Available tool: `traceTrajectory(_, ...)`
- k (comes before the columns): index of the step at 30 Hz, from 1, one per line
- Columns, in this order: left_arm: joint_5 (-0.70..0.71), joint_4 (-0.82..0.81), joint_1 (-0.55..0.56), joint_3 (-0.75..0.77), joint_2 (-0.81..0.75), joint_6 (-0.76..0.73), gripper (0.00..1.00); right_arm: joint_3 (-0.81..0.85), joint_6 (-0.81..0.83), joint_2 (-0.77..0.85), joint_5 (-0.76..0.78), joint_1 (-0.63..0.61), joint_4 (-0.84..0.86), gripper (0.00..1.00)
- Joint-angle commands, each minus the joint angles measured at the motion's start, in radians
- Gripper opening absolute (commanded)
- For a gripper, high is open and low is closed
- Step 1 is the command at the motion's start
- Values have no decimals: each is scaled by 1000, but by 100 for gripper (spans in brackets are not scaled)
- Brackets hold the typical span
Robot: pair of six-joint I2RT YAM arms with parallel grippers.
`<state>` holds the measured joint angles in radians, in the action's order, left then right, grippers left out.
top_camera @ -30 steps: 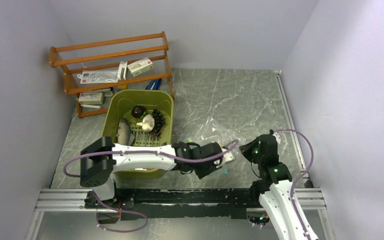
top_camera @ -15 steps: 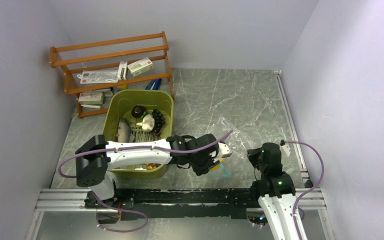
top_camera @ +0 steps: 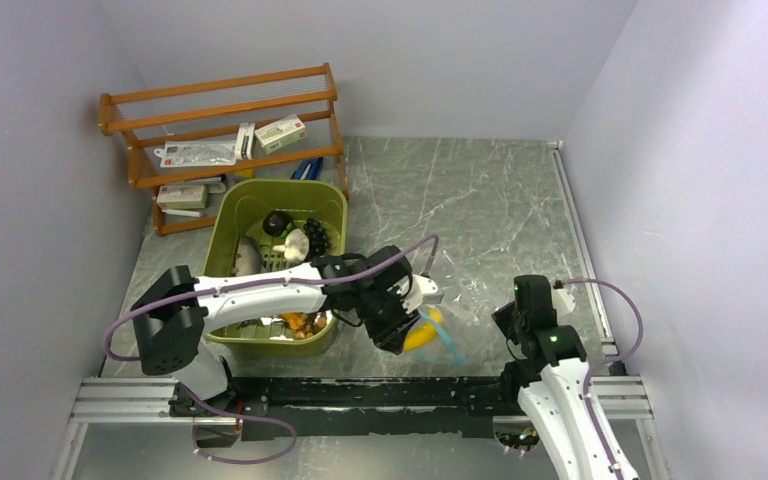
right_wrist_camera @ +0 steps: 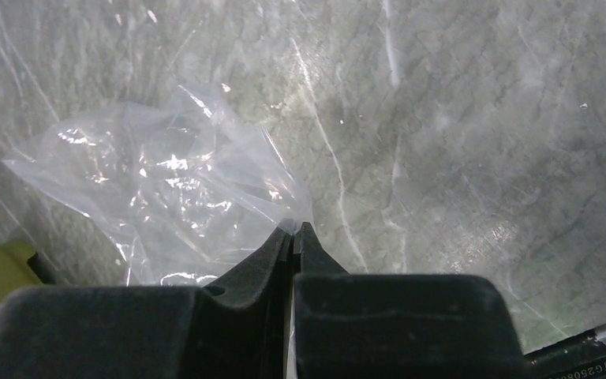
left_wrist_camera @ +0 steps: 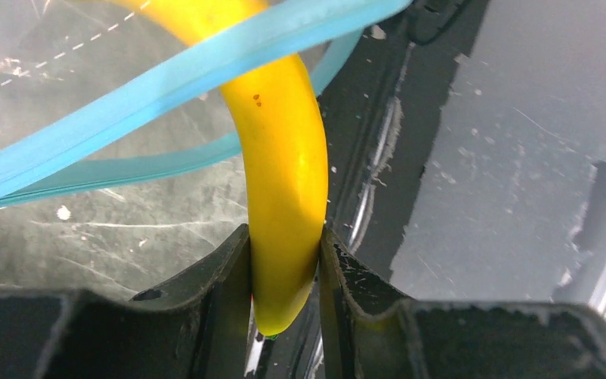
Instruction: Open the zip-top bag and remove the fake food
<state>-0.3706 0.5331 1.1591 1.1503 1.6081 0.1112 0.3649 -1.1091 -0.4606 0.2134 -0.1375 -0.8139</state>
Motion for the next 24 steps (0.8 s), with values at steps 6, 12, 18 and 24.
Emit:
traceTrajectory(6, -222, 117, -48, -9, -56, -72, 7, 30, -17, -31, 10, 4, 6, 1)
traceTrajectory(12, -157, 193, -49, 20, -36, -71, 7, 52, -32, 8, 50, 4, -26, 2)
traceTrajectory(18, -135, 188, -48, 51, -83, -54, 7, 46, -58, 14, 41, 4, -35, 2)
traceTrajectory(24, -31, 242, -50, 133, -133, -65, 7, 31, -74, -20, 38, 4, -10, 6)
